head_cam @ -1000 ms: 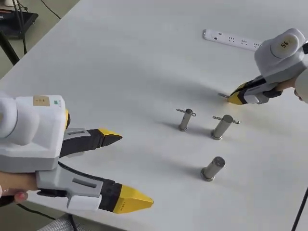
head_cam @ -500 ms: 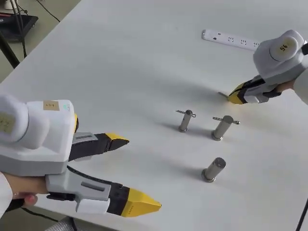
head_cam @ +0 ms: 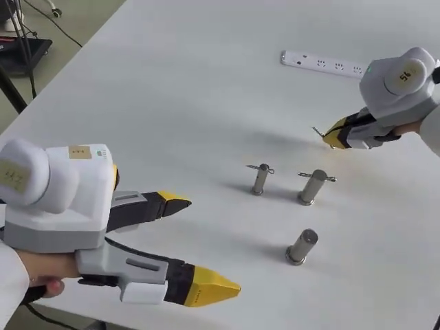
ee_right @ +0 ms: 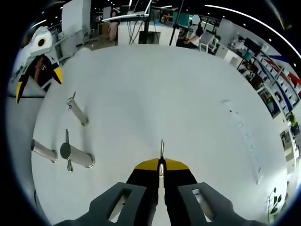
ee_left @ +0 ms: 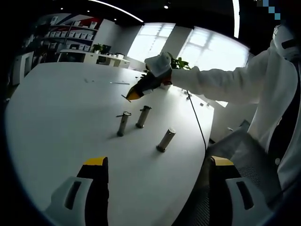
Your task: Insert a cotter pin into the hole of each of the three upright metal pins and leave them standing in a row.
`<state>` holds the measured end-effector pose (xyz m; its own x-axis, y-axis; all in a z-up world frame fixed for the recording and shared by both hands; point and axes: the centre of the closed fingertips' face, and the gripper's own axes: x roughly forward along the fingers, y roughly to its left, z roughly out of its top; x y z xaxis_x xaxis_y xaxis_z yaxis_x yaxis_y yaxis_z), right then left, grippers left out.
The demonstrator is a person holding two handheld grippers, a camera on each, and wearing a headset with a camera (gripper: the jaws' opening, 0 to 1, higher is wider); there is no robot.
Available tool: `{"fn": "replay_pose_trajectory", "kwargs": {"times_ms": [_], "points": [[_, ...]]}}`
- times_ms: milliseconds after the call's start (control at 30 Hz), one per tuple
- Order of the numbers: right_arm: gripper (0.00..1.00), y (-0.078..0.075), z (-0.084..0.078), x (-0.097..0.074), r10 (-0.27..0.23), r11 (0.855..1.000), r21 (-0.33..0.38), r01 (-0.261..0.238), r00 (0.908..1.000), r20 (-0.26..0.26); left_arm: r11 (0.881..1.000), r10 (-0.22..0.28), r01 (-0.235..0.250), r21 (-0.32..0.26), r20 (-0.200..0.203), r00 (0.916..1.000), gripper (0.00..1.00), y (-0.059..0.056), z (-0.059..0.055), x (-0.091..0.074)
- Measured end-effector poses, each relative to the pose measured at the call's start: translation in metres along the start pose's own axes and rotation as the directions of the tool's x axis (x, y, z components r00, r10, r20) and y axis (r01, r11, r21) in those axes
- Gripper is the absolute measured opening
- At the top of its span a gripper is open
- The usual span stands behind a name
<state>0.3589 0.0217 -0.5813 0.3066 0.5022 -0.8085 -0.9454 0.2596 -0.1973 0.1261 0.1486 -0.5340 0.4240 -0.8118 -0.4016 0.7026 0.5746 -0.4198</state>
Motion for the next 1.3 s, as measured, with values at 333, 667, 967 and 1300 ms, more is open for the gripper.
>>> {"fn": "replay_pose_trajectory", "kwargs": {"times_ms": [333,667,967,1300], "points": [[0.00,0.019,0.012,-0.054,-0.066,0.993,-0.094,0.075,0.9936,0.092,1.000,-0.006,0.007,-0.026,0.042,0.9991,0.76,-0.007,0.016,0.011],[0.00,0.068,0.021,-0.089,-0.083,0.974,-0.197,0.114,0.9833,0.162,0.997,-0.047,0.051,-0.061,0.072,0.9963,0.58,-0.018,0.041,0.031],[0.00,0.122,0.030,-0.102,-0.080,0.946,-0.298,0.129,0.9817,0.173,0.991,-0.077,0.087,-0.099,0.100,0.9920,0.37,-0.028,0.064,0.053],[0.00,0.153,0.044,-0.105,-0.041,0.935,-0.333,0.120,0.9715,0.233,0.987,-0.077,0.091,-0.134,0.111,0.9908,0.19,-0.036,0.074,0.072]]}}
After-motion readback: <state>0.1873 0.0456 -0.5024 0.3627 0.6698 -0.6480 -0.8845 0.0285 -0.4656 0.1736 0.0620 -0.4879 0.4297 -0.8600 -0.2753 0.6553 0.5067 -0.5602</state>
